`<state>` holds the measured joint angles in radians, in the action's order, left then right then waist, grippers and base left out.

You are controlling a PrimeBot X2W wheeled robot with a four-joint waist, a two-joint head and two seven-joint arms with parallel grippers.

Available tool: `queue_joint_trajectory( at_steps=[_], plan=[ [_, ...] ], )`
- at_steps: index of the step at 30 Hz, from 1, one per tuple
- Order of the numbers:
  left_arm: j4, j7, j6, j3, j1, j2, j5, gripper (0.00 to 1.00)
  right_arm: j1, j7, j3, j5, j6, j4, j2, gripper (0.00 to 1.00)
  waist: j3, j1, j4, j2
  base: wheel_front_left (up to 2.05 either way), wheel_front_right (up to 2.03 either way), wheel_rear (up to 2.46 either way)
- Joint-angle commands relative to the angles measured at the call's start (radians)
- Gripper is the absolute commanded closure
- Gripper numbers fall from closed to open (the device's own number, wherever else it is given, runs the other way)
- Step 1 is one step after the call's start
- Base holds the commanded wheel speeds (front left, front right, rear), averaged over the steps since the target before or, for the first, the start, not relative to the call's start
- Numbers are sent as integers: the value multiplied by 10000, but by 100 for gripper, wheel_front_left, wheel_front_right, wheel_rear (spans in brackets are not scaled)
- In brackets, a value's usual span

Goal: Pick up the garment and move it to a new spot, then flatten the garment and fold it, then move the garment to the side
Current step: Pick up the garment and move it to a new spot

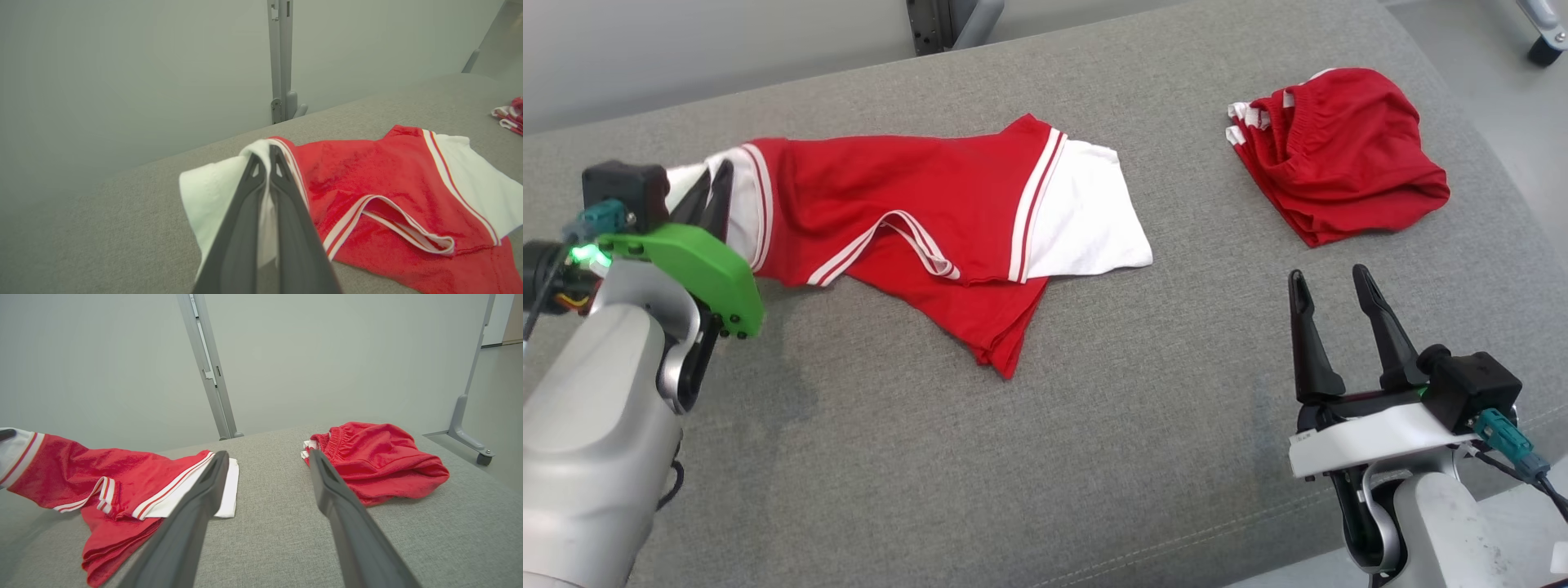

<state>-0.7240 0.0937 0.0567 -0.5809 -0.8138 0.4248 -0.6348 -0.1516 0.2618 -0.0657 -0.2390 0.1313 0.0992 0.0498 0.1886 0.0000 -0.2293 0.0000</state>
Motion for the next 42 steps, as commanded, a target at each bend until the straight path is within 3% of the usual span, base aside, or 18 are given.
queue_joint_trajectory(
  at_steps=[1, 7, 8, 9, 10, 16, 33, 42],
  plan=[
    [-417, 250, -114, 22, 318, -108, -123, 100, -89, 38, 38, -4, -11, 0, 15, 0, 52, 0, 38, 0, 0, 0, 0],
    [-1554, 763, -279, 137, 831, -525, -326, 100, 5, 35, 32, 57, -11, 45, 15, 0, -80, 0, 215, 0, 0, 0, 0],
    [-1752, 864, -313, 121, 908, -604, -319, 92, 26, 33, 28, 74, -11, 55, 16, 0, -127, 0, 253, 0, 0, 0, 0],
    [-2101, 1077, -374, 139, 1024, -767, -368, 6, 50, 34, 13, 109, -11, 77, 15, 0, -222, 0, 329, 0, 0, 0, 0],
    [-2360, 1306, -379, 141, 1100, -897, -354, 0, 74, 34, 12, 141, -11, 105, 16, 0, -326, 0, 406, 0, 0, 0, 0],
    [-2058, 1718, -448, 425, 1314, -1283, -136, 0, 271, 35, 141, 283, -11, 118, 16, 0, -672, 0, 735, 0, 0, 0, 0],
    [3785, 1706, -1464, 3330, 5545, -2120, 1968, 0, 753, -18, 212, 707, -11, 80, 15, 0, -1382, 0, 1796, 0, 0, 0, 0],
    [5071, 1707, -1521, 4138, 7605, -2845, 2672, 0, 1161, -32, 181, 935, -13, 241, 18, 0, -1652, 0, 2315, 0, 0, 0, 0]
  ],
)
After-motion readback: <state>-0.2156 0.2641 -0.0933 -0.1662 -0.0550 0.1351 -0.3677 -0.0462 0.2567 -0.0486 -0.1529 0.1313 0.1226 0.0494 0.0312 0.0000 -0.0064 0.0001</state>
